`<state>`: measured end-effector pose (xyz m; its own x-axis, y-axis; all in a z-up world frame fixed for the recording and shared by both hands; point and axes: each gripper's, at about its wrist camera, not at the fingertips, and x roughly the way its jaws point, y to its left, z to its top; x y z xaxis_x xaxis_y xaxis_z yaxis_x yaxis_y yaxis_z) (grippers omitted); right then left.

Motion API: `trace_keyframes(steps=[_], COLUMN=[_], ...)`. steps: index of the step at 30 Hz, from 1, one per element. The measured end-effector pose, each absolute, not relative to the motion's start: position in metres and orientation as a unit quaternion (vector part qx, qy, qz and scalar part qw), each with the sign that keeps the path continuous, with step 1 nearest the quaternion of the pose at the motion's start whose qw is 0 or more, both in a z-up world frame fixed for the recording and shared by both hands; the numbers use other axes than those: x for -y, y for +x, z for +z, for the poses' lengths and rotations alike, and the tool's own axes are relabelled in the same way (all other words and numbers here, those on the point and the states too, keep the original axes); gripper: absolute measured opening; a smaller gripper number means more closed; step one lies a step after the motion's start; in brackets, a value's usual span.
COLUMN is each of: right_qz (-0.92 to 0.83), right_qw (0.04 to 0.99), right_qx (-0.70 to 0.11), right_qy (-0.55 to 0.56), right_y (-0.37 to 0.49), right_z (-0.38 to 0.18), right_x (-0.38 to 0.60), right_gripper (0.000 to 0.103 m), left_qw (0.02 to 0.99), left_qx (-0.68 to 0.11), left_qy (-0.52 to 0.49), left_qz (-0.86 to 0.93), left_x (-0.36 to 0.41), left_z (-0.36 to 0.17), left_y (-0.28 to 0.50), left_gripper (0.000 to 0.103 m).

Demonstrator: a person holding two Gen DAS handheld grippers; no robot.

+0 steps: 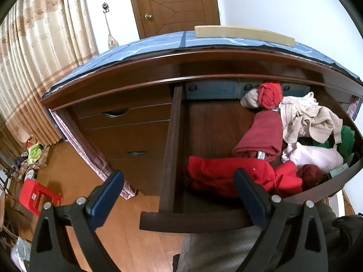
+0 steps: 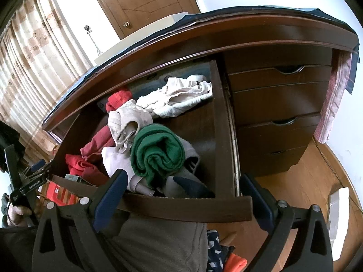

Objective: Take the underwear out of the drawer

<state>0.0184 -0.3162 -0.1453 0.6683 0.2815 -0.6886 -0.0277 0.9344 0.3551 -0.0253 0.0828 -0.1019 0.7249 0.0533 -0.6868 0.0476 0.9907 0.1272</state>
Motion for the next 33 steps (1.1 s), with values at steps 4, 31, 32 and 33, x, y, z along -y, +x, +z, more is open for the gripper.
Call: trace_keyframes(steps=[4, 31, 32, 33], right_qz=[0.085, 0.084, 0.087, 0.092], right_qw=[0.900, 0.938, 0.938, 0.939], right_qx=[-0.396, -0.311, -0.309, -0.308], right_qy=[0.161, 0.132, 0.129, 0.123], right_y=[0.017, 0.007, 0.008, 0.008], right_z=[-0.145, -0.092, -0.090, -0.088], right_x=[0.316, 0.320, 0.318, 0.316], right_gripper=[0.100, 0.100, 0.100, 0.100], left_qw=[0.926, 0.911, 0.908, 0.907], left_qx=[-0.372, -0.406, -0.410, -0.412], left_qy=[0.067, 0.059, 0.067, 0.074], left_qz=[0.002, -0.038, -0.042, -0.047], left_x=[-0.083, -0.085, -0.084, -0.082], left_z=[-0.102, -0.101, -0.100, -0.098], left_y=[-0.025, -0.015, -0.013, -0.011], left_gripper=[0.099, 0.102, 0.102, 0.102])
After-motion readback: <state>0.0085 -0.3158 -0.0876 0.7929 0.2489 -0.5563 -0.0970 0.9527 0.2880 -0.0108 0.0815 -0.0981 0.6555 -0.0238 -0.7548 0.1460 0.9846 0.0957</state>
